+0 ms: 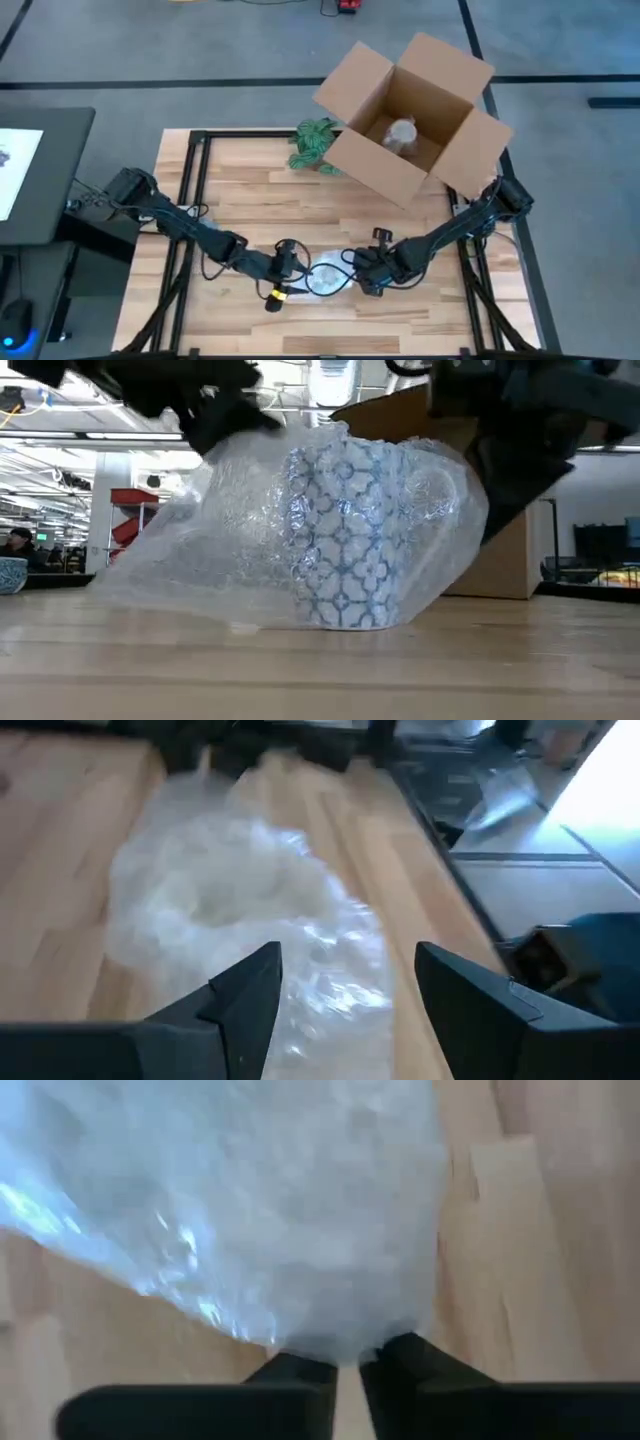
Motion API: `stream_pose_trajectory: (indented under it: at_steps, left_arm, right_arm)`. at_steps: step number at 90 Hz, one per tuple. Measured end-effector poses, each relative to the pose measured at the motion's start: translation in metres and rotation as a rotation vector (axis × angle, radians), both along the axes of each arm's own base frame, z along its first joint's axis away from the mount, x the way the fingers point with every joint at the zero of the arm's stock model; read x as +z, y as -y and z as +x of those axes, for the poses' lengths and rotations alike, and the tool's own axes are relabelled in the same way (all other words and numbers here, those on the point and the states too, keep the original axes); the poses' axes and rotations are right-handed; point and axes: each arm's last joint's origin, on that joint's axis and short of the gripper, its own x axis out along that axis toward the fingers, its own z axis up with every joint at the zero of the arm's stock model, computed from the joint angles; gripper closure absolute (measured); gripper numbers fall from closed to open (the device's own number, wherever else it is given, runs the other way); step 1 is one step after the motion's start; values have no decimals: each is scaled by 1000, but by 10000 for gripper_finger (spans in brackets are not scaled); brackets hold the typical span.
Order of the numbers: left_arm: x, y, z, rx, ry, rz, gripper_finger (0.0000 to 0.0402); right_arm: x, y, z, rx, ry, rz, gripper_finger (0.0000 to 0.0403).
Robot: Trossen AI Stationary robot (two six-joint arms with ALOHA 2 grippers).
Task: Wrap mug
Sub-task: Wrap the blue mug
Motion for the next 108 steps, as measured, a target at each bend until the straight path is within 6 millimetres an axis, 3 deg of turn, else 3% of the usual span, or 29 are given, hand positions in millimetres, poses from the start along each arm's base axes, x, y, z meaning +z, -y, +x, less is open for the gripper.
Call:
stream_pose_trajectory:
  at_steps: [19, 45, 69, 91, 108]
  left_arm:
    - [-5, -1, 19, 2, -18, -20, 189]
    - [-9, 0, 22, -5, -39, -8, 189]
    - [-8, -1, 23, 0, -32, -16, 189]
    - [-5, 1, 24, -4, 0, -30, 189]
    - [12, 12, 30, -41, 25, 3, 189]
  right_arm:
    - [17, -15, 13, 84, 146, 20, 398]
    - [27, -23, 26, 163, 297, 53, 402]
    - [27, -22, 26, 161, 296, 48, 403]
    - [26, -32, 19, 157, 285, 74, 403]
    - [26, -40, 15, 157, 286, 93, 403]
